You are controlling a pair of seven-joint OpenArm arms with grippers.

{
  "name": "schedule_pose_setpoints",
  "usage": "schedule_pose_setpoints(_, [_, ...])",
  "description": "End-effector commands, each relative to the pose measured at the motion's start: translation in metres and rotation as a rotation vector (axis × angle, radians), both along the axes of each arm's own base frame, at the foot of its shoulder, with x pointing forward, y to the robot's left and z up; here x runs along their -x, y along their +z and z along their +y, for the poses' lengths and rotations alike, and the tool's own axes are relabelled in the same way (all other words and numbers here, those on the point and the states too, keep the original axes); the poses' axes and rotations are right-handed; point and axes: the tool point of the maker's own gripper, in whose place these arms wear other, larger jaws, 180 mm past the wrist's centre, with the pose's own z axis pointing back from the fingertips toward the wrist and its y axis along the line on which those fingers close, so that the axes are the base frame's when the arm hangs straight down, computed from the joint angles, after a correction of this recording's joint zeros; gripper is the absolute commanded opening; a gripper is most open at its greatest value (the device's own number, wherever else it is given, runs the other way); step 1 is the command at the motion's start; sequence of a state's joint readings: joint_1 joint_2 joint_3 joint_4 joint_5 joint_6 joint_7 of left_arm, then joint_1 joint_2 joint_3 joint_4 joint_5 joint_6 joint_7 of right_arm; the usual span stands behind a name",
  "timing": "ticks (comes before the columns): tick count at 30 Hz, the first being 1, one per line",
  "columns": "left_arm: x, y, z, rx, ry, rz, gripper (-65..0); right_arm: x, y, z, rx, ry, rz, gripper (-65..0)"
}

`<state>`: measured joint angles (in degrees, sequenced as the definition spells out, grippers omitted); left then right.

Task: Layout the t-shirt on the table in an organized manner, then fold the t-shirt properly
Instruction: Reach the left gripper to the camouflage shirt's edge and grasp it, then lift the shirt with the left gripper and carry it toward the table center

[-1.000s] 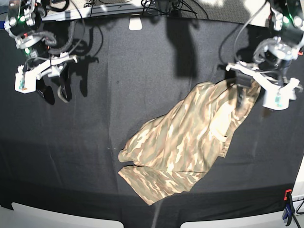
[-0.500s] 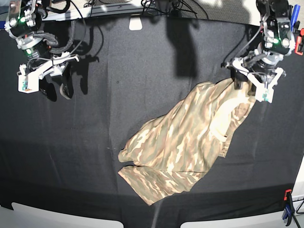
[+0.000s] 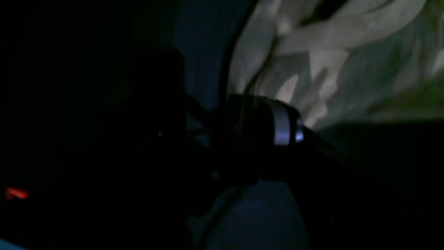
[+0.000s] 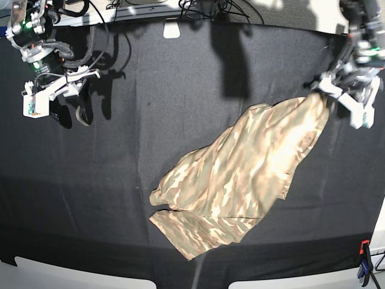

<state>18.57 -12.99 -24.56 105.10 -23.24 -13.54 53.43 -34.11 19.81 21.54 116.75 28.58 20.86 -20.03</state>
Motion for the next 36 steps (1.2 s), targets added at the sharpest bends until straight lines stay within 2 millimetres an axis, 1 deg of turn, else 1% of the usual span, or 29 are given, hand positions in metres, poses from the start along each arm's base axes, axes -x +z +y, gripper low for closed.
schedule_pose_setpoints(1, [-0.008, 0.012, 0.002, 0.014, 0.002, -0.050, -35.7, -0.004, 0.013, 0.000, 0.000, 0.010, -0.047, -37.0])
schedule_pose_setpoints(5, [-0.013, 0.020, -0.013, 0.121, -0.011, -0.096, -35.7, -0.004, 0.013, 0.000, 0.000, 0.010, -0.047, -37.0])
schedule_pose_setpoints(8, [-0.015, 0.024, -0.023, 0.153, -0.057, -0.118, -35.7, -0.004, 0.013, 0.000, 0.000, 0.010, -0.047, -37.0])
schedule_pose_setpoints(15, [-0.013, 0.023, -0.025, 0.159, -0.069, -0.111, -36.5, -0.004, 0.013, 0.000, 0.000, 0.010, -0.047, -37.0])
schedule_pose_setpoints(16, [-0.014, 0.023, -0.025, 0.159, -0.069, -0.111, -38.2, -0.004, 0.013, 0.000, 0.000, 0.010, -0.047, -37.0])
schedule_pose_setpoints(20, [-0.014, 0.023, -0.025, 0.158, -0.069, -0.114, -49.6, -0.004, 0.013, 0.000, 0.000, 0.010, -0.047, -37.0])
schedule_pose_setpoints(21, [-0.015, 0.024, -0.025, 0.158, -0.067, -0.121, -51.4, -0.004, 0.013, 0.000, 0.000, 0.010, -0.047, -37.0])
schedule_pose_setpoints(22, [-0.016, 0.025, -0.024, 0.156, -0.066, -0.127, -52.7, -0.004, 0.013, 0.000, 0.000, 0.010, -0.047, -37.0])
schedule_pose_setpoints(27, [-0.016, 0.024, -0.020, 0.124, -0.063, -0.125, -52.9, -0.004, 0.013, 0.000, 0.000, 0.010, -0.048, -37.0])
schedule_pose_setpoints(28, [-0.016, 0.024, -0.020, 0.125, -0.063, -0.127, -54.6, -0.004, 0.013, 0.000, 0.000, 0.010, -0.048, -37.0])
schedule_pose_setpoints(31, [-0.019, 0.028, -0.020, 0.126, -0.057, -0.156, -65.0, -0.004, 0.013, 0.000, -0.001, 0.010, -0.049, -37.0])
schedule_pose_setpoints(36, [-0.021, 0.032, -0.027, 0.146, -0.095, -0.180, -65.0, -0.004, 0.013, 0.000, -0.001, 0.010, -0.048, -37.0])
